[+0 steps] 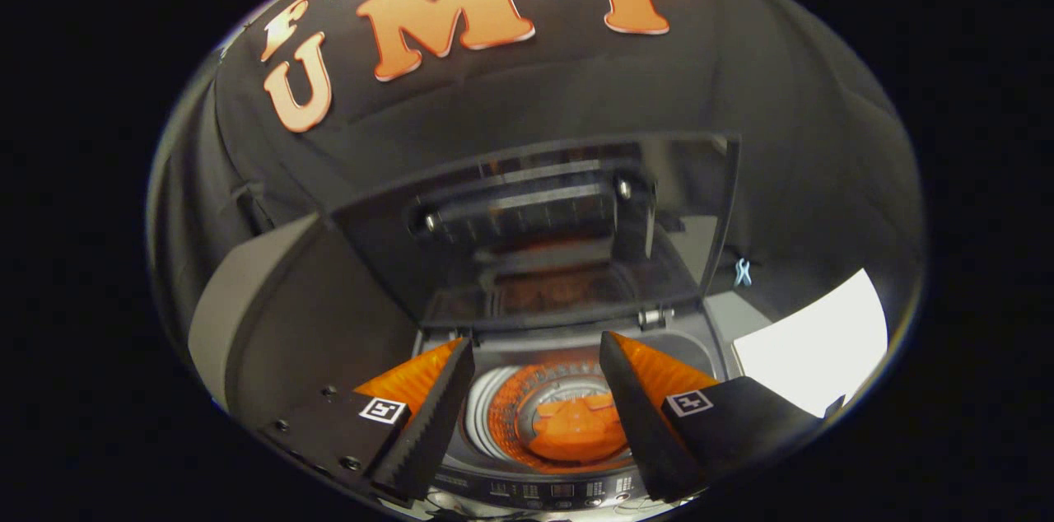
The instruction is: Put the clothes into the washing machine and then close the washing machine lid.
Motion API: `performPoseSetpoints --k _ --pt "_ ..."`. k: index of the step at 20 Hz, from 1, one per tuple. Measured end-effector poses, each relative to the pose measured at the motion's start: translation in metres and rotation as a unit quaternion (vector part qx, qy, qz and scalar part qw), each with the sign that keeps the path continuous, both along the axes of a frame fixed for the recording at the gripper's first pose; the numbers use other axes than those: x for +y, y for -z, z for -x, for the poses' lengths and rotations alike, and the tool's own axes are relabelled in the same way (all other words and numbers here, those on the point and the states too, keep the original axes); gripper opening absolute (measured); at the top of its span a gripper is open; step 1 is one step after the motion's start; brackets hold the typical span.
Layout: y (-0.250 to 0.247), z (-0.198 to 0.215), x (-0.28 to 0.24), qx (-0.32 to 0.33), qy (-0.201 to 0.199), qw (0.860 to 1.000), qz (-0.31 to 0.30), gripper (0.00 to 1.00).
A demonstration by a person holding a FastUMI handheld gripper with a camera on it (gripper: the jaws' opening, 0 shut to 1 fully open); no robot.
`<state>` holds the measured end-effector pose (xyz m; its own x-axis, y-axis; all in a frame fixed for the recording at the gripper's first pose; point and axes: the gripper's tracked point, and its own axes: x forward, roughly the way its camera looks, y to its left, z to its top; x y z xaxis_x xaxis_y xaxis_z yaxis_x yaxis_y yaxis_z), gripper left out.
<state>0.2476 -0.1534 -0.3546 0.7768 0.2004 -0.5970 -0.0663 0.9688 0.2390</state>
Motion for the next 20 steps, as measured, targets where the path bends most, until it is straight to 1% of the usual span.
performPoseSetpoints --k 3,6,8,10,12,14,15,18,20 --pt "-0.048 -0.028 0.002 -0.044 -0.001 0.999 -0.011 0.99" --pt "-0.076 -0.063 -0.004 -0.079 -0.001 0.997 0.005 0.99" --pt "-0.079 -0.095 -0.01 -0.098 0.011 0.995 0.023 0.98" --pt "-0.073 -0.117 -0.013 -0.097 0.016 0.995 0.035 0.98" --pt "-0.059 -0.125 -0.007 -0.073 0.011 0.997 0.032 0.99" --pt "-0.057 -0.131 -0.005 -0.076 0.016 0.996 0.034 0.99" --pt "-0.056 -0.129 -0.002 -0.076 0.013 0.996 0.036 0.99" --pt "-0.051 -0.117 -0.001 -0.08 0.003 0.994 0.074 0.99" --pt "-0.054 -0.109 -0.001 -0.092 0.018 0.993 0.066 1.0"
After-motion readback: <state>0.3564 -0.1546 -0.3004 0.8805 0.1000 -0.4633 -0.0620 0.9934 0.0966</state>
